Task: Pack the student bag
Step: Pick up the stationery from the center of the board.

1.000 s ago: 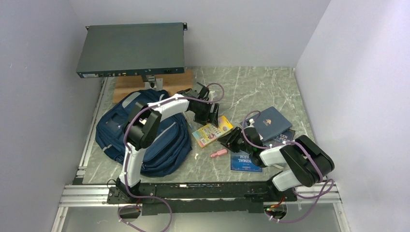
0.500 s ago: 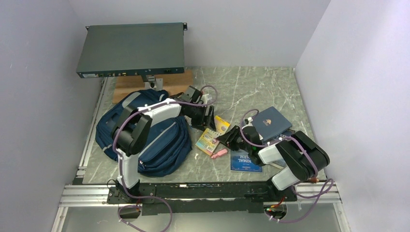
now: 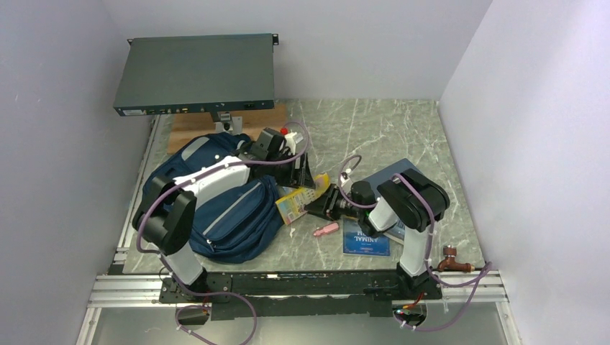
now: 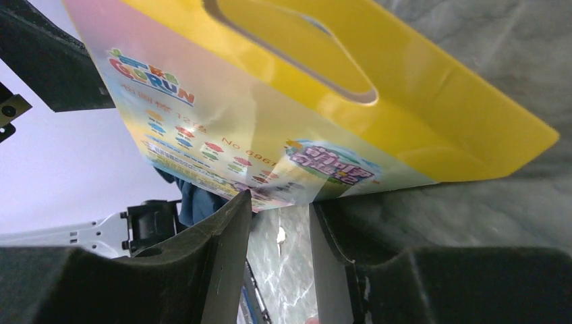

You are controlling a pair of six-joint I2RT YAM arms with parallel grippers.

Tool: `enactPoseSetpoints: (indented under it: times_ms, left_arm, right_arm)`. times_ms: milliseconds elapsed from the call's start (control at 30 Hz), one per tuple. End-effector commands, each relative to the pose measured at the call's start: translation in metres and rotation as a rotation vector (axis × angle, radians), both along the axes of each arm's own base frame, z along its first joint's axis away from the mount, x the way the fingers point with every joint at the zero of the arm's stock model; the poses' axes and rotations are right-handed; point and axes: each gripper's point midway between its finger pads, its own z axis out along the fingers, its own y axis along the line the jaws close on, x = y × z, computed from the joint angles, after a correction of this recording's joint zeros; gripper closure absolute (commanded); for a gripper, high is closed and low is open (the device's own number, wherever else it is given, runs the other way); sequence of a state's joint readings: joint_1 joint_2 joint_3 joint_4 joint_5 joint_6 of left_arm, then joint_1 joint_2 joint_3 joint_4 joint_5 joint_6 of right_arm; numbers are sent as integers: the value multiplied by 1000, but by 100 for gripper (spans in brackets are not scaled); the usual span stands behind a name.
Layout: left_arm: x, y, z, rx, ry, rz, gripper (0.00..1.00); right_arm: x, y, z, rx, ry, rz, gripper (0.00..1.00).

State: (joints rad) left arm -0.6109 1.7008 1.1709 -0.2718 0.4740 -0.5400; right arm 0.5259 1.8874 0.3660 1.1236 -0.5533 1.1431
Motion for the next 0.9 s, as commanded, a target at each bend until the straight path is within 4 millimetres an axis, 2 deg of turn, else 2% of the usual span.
enactPoseSetpoints:
  times_ms: [0,267,433,700,867]
  left_arm:
    - [-30,1,-6,8,62,-24,23]
    - [-43,19,-9,27,55,27,23]
    - [-47,39,-9,82,15,90,20]
    - [-25,76,-9,309,-89,171,8]
    - [-12,81,-10,368,-108,201,6]
  right_arm:
    - [1,23,15,66,-82,81,60]
    - [5,31,10,18,-110,115,58]
    - [9,38,11,-5,-138,161,57]
    - [13,45,7,4,-131,184,56]
    - [11,47,6,13,-128,189,56]
